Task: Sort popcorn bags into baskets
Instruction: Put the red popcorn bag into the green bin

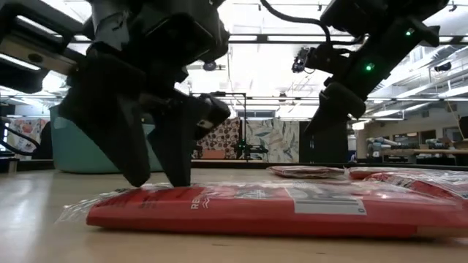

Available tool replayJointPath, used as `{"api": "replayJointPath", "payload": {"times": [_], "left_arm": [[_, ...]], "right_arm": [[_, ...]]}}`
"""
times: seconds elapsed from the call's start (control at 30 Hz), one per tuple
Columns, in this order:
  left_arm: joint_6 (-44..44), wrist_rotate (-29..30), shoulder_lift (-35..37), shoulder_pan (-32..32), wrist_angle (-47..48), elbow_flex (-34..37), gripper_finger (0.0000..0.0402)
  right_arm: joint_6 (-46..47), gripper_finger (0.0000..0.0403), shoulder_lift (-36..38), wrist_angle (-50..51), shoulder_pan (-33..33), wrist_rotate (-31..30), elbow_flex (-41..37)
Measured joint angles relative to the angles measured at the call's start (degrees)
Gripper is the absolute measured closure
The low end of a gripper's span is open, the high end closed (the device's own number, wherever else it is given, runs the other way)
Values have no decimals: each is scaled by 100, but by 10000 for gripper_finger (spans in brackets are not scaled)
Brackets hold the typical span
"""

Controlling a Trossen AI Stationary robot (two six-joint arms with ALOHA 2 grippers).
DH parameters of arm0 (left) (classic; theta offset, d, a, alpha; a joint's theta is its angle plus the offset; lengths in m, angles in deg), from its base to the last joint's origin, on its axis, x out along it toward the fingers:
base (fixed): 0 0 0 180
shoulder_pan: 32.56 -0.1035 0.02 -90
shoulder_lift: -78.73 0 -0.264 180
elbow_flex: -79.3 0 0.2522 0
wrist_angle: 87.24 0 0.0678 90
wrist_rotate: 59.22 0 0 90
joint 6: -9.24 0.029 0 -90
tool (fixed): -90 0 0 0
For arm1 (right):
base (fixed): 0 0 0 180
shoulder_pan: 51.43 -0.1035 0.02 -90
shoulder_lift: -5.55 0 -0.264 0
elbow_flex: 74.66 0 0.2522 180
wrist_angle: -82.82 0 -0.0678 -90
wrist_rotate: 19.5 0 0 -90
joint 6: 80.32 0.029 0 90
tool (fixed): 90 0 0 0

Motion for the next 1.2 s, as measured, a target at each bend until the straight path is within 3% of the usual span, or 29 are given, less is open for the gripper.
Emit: {"api": "replayJointPath", "payload": {"times": [0.2,0.5,0.67,0.8,1.03,1.2], "left_arm": [[-35,1106,65,72,577,-20,247],[-584,2365,334,-519,2278,2,247],[-831,2395,705,-844,3093,-156,247],[-1065,2395,1064,-912,3043,-331,247],[-2291,2863,898,-787,2315,-367,241],[-2593,2893,624,-804,2350,-361,203]], "right_arm": [[105,273,-2,-120,-105,-15,0],[61,273,-2,-114,-236,-37,0],[64,273,-2,1,-273,-36,0],[63,273,-2,-2,-276,-37,0],[41,273,-2,-168,-273,-36,0],[15,273,-2,-211,-273,-37,0]]}}
